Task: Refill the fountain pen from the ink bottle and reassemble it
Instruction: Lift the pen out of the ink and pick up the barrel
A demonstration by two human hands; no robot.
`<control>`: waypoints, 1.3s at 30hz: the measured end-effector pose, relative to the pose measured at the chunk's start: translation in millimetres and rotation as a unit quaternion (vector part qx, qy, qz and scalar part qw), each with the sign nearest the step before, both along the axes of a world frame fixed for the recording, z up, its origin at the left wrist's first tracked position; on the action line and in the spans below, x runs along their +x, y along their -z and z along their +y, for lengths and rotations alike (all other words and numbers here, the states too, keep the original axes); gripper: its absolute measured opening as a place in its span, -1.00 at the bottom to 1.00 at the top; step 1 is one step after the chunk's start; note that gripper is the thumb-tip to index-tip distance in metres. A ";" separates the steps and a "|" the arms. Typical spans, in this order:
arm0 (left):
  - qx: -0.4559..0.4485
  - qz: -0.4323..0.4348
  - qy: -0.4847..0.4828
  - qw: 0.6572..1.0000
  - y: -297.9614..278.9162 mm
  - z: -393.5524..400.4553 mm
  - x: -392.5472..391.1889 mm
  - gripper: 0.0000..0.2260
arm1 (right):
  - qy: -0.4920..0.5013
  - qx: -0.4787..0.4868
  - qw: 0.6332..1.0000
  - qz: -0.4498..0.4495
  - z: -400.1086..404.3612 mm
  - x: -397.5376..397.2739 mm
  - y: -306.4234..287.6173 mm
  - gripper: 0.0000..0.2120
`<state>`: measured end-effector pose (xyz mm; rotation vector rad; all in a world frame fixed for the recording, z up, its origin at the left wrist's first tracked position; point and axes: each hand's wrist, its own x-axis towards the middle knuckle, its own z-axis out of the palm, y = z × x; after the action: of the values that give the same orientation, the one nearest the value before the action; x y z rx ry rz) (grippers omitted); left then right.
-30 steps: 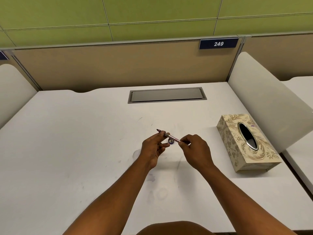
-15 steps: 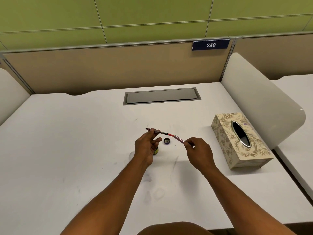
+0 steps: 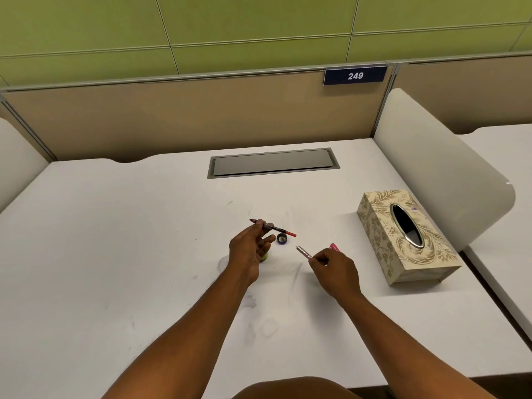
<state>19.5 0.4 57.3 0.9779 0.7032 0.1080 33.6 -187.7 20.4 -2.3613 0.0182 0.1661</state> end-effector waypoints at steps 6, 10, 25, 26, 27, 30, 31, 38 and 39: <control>0.002 0.000 0.008 1.000 3.4 0.7 -2.6 -0.88 | 0.016 -0.022 0.999 0.028 4.8 -2.0 4.3 -0.87; 0.003 -0.002 0.006 1.000 4.5 1.8 -3.5 -0.88 | 0.003 -0.003 1.000 0.015 5.8 -0.6 2.6 -0.88; 0.005 0.001 -0.003 1.000 2.3 -0.4 0.0 -0.87 | -0.010 -0.046 0.998 -0.042 9.2 3.8 -1.9 -0.88; 0.006 0.000 0.000 1.000 2.6 -0.8 -0.3 -0.87 | -0.008 -0.052 0.998 -0.024 8.0 2.5 3.5 -0.87; 0.007 0.000 0.003 1.000 2.7 -1.0 -0.8 -0.87 | -0.007 -0.058 0.998 -0.007 6.9 1.0 8.7 -0.86; 0.010 0.000 0.007 1.000 2.9 0.5 -3.2 -0.86 | -0.008 -0.074 0.997 0.026 5.3 -3.6 20.4 -0.86; 0.011 0.000 0.008 1.000 2.5 1.1 -4.4 -0.86 | -0.007 -0.076 0.997 0.032 5.5 -4.7 22.8 -0.86; 0.018 0.005 0.009 1.000 -0.2 2.6 -8.6 -0.87 | 0.007 -0.087 0.996 0.029 8.3 -8.0 35.1 -0.83; 0.020 0.005 0.009 1.000 -0.9 3.0 -9.0 -0.87 | 0.006 -0.091 0.995 0.027 8.3 -8.5 35.7 -0.83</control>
<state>10.5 3.3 58.2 1.0225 0.7041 0.1017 25.1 -179.4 -15.2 -2.5367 0.0765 0.2323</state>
